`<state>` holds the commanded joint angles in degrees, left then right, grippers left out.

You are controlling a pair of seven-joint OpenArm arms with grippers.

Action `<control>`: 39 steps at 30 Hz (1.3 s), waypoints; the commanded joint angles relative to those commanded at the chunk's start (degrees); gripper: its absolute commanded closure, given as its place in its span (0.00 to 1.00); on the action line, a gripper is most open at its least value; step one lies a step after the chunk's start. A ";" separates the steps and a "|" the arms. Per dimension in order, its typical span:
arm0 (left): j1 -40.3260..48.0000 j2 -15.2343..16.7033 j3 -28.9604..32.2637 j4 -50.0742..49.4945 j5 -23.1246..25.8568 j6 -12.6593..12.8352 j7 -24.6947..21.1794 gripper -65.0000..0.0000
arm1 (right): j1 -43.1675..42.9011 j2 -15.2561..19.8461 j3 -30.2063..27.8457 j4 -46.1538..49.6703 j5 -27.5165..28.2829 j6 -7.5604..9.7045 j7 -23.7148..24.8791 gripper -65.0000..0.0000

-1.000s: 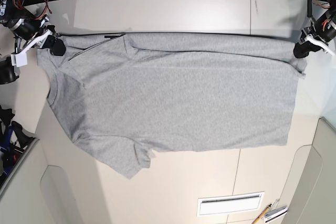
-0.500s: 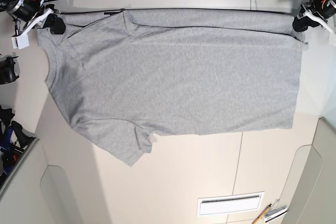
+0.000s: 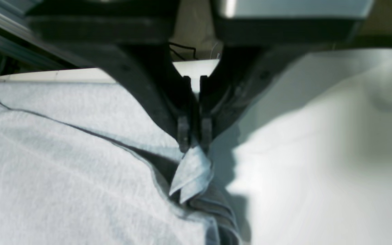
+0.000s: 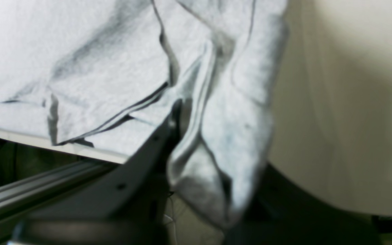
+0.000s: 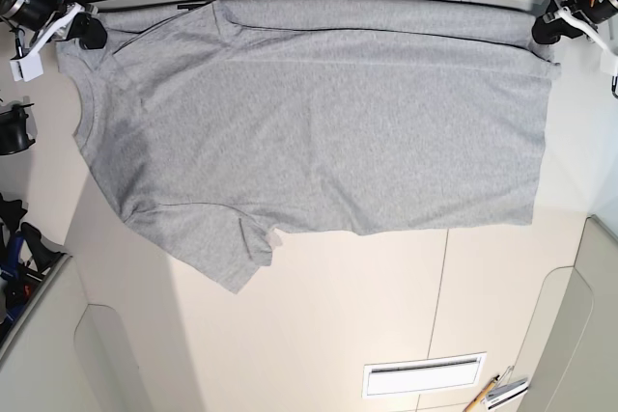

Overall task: Fold the T-shirt properly
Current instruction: 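Drag the shirt with both grippers toward the robot, then release, then move both grippers to the shirt's opposite side edge and pinch it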

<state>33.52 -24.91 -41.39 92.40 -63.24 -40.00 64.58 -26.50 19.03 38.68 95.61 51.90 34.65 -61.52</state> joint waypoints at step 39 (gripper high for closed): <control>-18.40 -9.86 0.55 -6.25 5.92 0.00 -11.72 0.39 | 37.64 3.15 -4.00 -20.50 -12.68 -1.05 14.03 0.48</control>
<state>15.11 -34.76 -40.84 86.15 -57.32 -40.00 52.86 11.14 22.17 34.68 75.11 39.22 33.61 -47.48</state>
